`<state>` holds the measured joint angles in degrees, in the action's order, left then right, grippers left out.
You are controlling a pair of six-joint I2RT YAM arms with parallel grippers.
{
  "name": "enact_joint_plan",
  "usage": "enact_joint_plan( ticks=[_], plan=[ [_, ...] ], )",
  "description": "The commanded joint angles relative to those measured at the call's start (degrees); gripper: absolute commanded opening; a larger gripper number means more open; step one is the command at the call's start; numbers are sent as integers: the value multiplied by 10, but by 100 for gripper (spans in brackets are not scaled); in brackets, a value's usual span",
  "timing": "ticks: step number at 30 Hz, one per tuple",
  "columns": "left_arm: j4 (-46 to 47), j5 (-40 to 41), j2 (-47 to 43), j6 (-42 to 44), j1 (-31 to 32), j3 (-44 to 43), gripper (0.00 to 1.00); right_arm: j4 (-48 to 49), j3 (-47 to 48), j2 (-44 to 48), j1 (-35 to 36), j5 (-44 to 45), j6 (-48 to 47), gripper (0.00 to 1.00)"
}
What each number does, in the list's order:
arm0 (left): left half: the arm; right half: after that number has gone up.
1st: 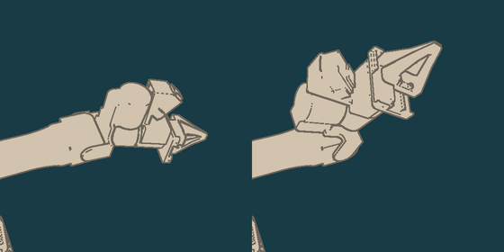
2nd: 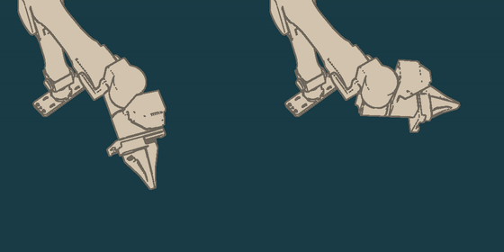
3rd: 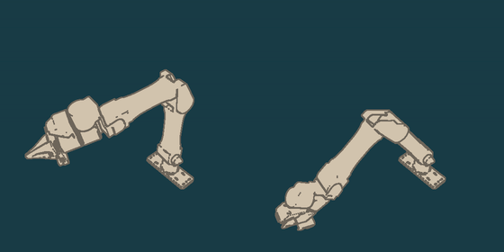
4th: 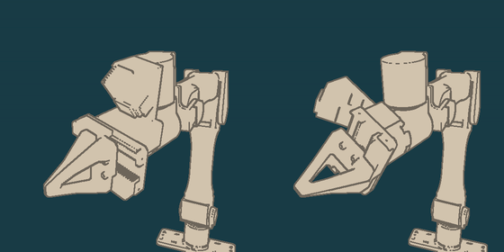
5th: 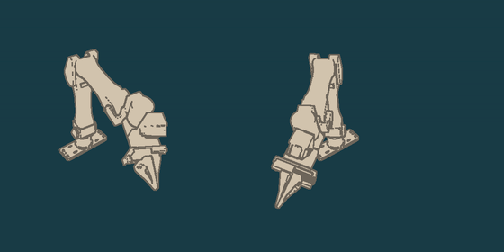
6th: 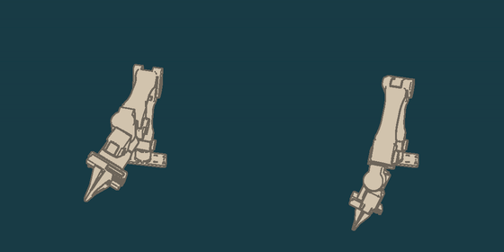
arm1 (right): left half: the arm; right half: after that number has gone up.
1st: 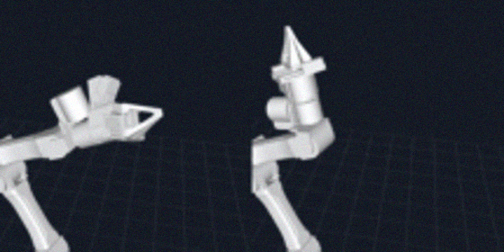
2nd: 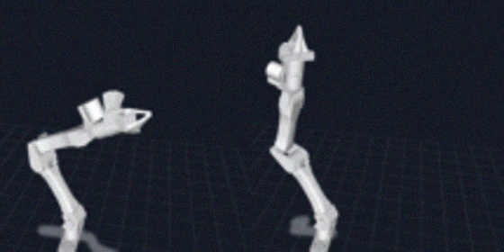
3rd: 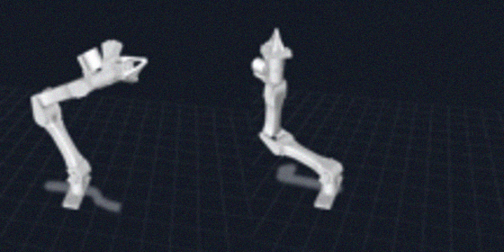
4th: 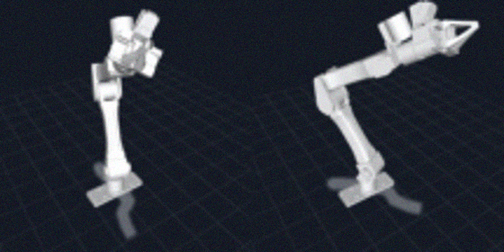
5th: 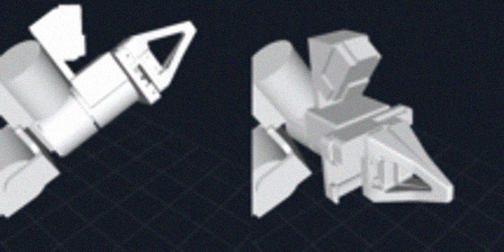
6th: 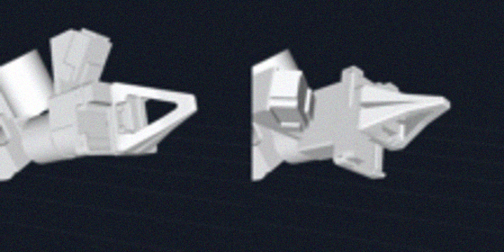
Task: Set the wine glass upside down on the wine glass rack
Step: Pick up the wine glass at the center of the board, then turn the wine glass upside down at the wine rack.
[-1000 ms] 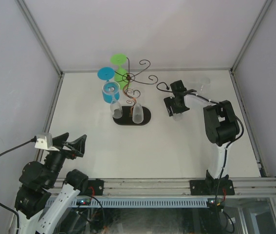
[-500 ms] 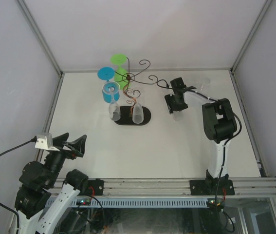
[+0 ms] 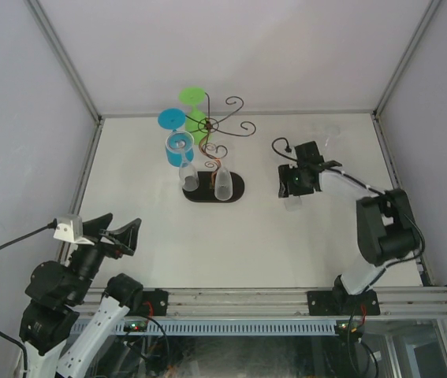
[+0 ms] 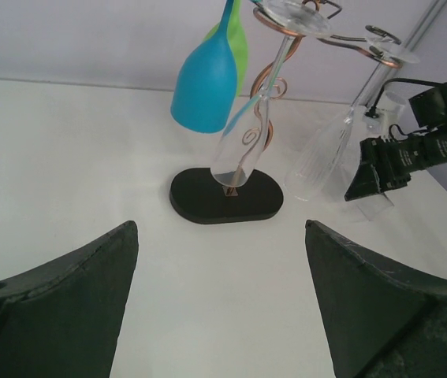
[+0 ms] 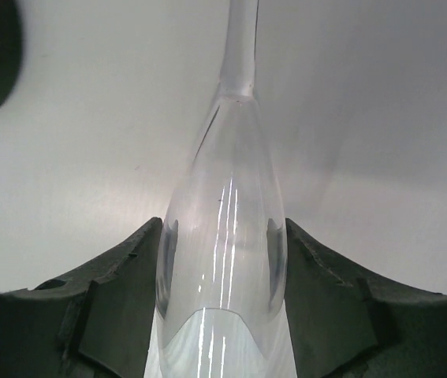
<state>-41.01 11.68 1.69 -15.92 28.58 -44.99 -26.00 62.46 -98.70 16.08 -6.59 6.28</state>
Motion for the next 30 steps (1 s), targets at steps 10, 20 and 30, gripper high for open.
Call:
enact_joint_plan(
  ticks=[10,20,30],
  plan=[
    [39,-79,62,19,-5,-77,90,113,-183,368,5,-48,92,42],
    [60,-176,157,54,-5,-156,89,104,-212,599,107,-5,96,38],
    [110,-251,234,31,-5,-213,88,152,-204,640,362,142,26,36]
  ],
)
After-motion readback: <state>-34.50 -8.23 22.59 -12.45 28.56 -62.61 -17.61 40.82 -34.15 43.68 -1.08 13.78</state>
